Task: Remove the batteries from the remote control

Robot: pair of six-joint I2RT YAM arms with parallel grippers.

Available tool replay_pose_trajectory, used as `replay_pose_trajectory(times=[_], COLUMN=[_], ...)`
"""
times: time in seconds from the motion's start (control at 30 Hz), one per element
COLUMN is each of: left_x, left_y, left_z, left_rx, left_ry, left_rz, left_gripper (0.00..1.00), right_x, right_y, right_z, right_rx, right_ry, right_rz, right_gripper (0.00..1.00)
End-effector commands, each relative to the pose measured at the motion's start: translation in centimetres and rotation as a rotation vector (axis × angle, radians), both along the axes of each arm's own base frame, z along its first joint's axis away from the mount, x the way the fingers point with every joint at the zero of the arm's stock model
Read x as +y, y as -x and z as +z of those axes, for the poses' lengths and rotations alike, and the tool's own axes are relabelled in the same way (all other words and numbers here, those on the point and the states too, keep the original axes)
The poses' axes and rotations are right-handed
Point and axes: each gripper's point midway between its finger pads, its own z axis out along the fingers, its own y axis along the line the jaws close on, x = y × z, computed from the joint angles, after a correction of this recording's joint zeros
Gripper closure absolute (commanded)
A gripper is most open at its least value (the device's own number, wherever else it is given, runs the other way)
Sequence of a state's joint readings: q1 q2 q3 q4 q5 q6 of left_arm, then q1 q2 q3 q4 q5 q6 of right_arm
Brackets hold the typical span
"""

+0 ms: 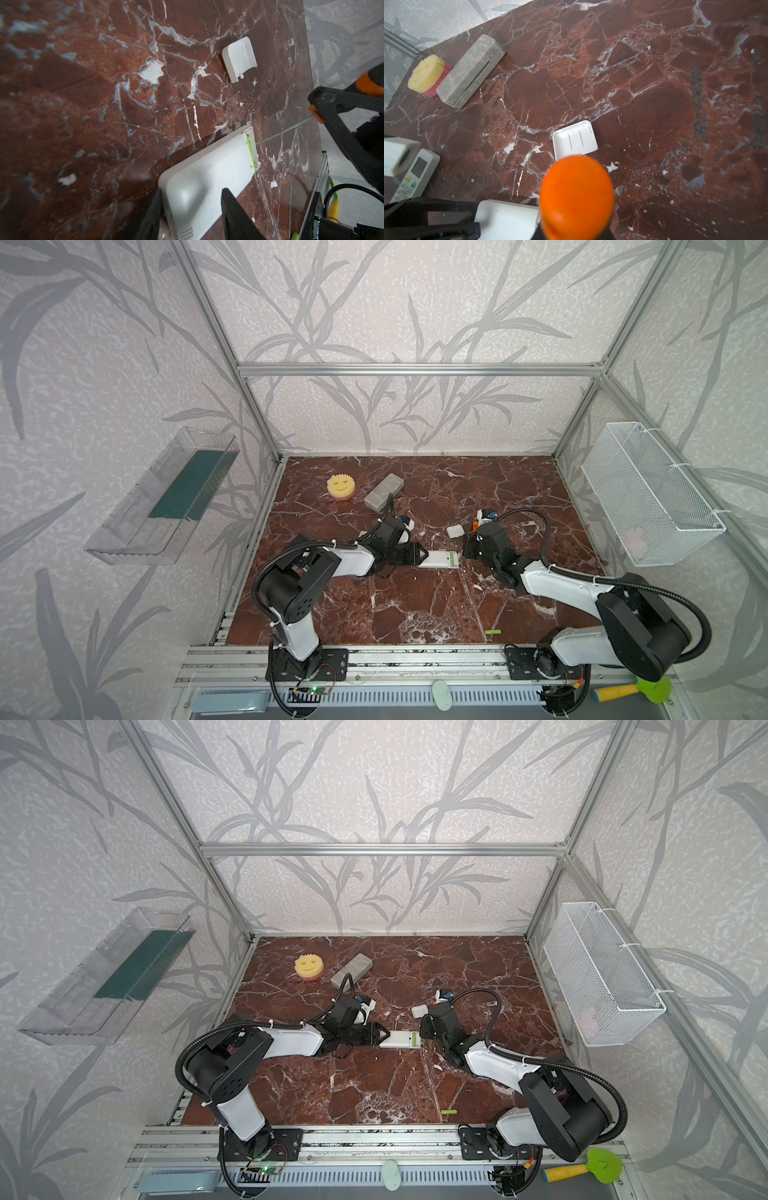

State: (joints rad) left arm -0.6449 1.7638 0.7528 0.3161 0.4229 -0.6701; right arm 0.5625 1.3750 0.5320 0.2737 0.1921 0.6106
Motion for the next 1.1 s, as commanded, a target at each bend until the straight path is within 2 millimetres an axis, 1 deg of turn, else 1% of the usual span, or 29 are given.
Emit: replay_pose_trajectory(times=[0.0,0.2,0.4,0.47,0.53,0.63,0.77,0.97,1.07], left_x=[0.1,0.2,0.4,0.4,0.3,0.2,0.1,0.1,0.2], left_y=[1.1,1.7,2.0,2.0,2.1,2.2,2.3,2.7,2.9], left_z=[-1.7,-1.9,-1.9,-1.9,-2.0,-2.0,-2.1,-2.2,-2.4], left_rx=[0.061,0.073,0.076,0.077,0.08,0.081,0.083,0.087,0.093], left_ry=[-0.013,-0.008,-0.007,-0.007,-0.008,-0.007,-0.008,-0.012,-0.016], left_rz=[0.002,0.008,0.017,0.018,0.018,0.017,0.019,0.018,0.021], left_gripper=[0.52,0.53,0.53,0.53,0.53,0.54,0.54,0.54,0.54], right_x=[0.4,0.1,-1.5,-1.9,-1.9,-1.2,-0.5,0.1,0.0], right_y=[-0.3,-0.3,0.0,0.2,0.3,0.5,0.6,0.5,0.5], right_z=[0.0,1.3,3.0,3.4,3.5,3.2,2.0,0.9,0.0], right_rx=[-0.011,-0.037,-0.055,-0.06,-0.058,-0.039,-0.025,-0.005,0.012], right_ry=[-0.038,-0.046,0.032,0.052,0.053,0.019,-0.018,-0.064,-0.059], right_rz=[-0.001,-0.012,-0.046,-0.05,-0.045,-0.031,-0.022,-0.029,-0.035], right_gripper=[1.0,1.0,1.0,1.0,1.0,1.0,1.0,1.0,1.0])
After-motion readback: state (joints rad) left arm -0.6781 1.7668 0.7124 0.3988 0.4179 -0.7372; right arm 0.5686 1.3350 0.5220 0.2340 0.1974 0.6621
